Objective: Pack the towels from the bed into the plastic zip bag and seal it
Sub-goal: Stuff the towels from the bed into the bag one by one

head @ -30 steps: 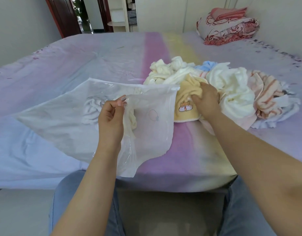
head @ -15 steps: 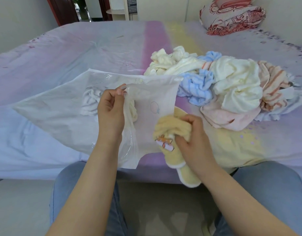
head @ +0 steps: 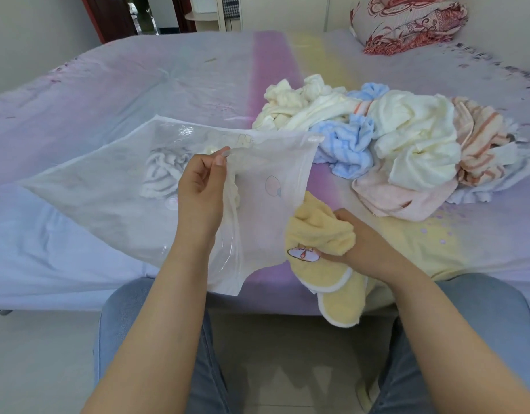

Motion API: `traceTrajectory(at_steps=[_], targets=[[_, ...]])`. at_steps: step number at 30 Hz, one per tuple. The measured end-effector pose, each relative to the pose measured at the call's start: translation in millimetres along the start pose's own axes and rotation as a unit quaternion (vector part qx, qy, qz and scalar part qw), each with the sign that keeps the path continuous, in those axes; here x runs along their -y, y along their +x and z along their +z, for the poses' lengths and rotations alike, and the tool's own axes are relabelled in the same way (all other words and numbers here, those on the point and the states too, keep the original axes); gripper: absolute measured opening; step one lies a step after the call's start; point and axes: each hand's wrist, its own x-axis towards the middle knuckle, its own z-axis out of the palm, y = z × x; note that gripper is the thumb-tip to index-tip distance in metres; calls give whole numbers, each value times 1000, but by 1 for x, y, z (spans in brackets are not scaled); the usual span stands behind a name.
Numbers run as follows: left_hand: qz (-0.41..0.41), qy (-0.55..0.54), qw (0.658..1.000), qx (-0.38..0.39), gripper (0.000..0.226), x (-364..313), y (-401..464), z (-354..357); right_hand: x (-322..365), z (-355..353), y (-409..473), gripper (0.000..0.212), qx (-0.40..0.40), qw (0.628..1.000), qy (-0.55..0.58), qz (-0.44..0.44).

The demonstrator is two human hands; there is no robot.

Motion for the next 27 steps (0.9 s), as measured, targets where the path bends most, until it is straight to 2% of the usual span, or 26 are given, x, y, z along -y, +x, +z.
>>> traceTrajectory(at_steps=[3,6,8,10,12,13,15,16,18,20,21,23,25,27], targets=[[-3,6,1000,8,19,1,1,-7,15,-15,-33,50,-17,999,15,-27],[-17,8,1000,19,23,3,-1,-7,48,-29,-60,52,27,997,29,-63],[-21,14,999,40,24,2,-4,-5,70,-28,-55,48,52,995,68,-48],[-24,16,998,64,24,-2,-6,-2,84,-21,-27,60,69,994,73,-40],[-24,14,997,79,24,-10,-8,0,80,3,15,67,83,996,14,-39],[-22,14,996,82,25,-14,-9,1,73,17,33,68,70,997,-34,-16],[-14,23,996,86,26,-21,-12,0,67,47,55,85,7,992,-115,46],[-8,31,996,86,26,-23,-13,-1,64,62,59,97,-5,990,-125,59],[-6,43,996,84,25,-23,-14,-5,63,82,55,110,41,994,-88,49],[-11,49,996,80,24,-20,-14,-9,59,81,41,109,87,996,-21,29],[-14,50,996,79,24,-19,-15,-11,55,76,32,105,82,996,2,24],[-22,47,995,80,24,-15,-15,-12,50,66,13,101,10,999,-36,20],[-28,44,995,82,24,-12,-15,-10,48,58,-3,99,-41,995,-70,62],[-34,42,995,83,25,-11,-15,-5,51,59,-7,94,10,994,-6,108]])
